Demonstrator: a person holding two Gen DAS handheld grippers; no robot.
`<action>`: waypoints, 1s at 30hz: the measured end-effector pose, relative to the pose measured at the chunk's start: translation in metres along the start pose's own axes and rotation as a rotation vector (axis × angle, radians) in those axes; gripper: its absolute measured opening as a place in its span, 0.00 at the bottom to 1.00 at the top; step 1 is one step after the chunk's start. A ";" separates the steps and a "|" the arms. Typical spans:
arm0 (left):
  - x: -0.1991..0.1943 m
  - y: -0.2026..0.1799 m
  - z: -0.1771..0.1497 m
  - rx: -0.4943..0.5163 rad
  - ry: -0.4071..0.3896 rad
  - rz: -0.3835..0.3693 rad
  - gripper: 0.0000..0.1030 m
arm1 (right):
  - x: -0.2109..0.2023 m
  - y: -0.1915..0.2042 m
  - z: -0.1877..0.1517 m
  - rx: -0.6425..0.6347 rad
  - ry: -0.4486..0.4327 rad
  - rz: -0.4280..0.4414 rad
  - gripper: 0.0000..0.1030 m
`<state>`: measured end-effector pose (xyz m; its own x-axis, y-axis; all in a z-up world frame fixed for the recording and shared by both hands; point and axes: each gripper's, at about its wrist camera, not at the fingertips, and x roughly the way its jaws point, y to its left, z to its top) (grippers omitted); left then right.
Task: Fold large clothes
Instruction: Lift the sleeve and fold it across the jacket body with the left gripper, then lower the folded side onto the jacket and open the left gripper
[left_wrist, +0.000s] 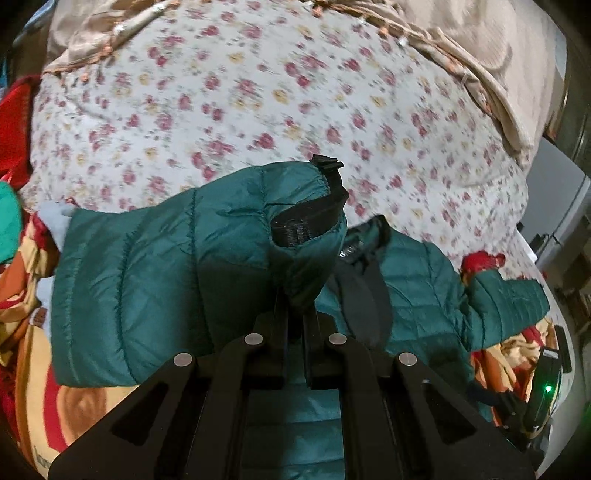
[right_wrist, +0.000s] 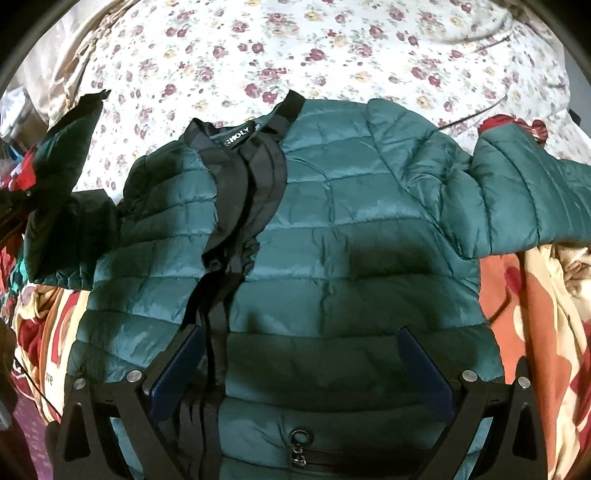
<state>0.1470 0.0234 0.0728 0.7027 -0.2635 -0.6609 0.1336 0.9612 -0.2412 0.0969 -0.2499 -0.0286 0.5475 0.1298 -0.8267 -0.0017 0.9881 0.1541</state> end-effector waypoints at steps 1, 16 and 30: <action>0.004 -0.005 -0.002 0.006 0.010 -0.005 0.05 | -0.001 -0.001 0.000 0.000 -0.002 -0.004 1.00; 0.070 -0.064 -0.033 0.078 0.136 -0.025 0.05 | -0.005 -0.030 -0.002 0.041 -0.010 -0.037 1.00; 0.122 -0.085 -0.065 0.126 0.237 0.014 0.05 | 0.000 -0.061 -0.007 0.099 0.002 -0.044 1.00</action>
<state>0.1759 -0.0958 -0.0335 0.5237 -0.2473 -0.8152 0.2212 0.9636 -0.1502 0.0914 -0.3096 -0.0416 0.5435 0.0866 -0.8350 0.1051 0.9798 0.1701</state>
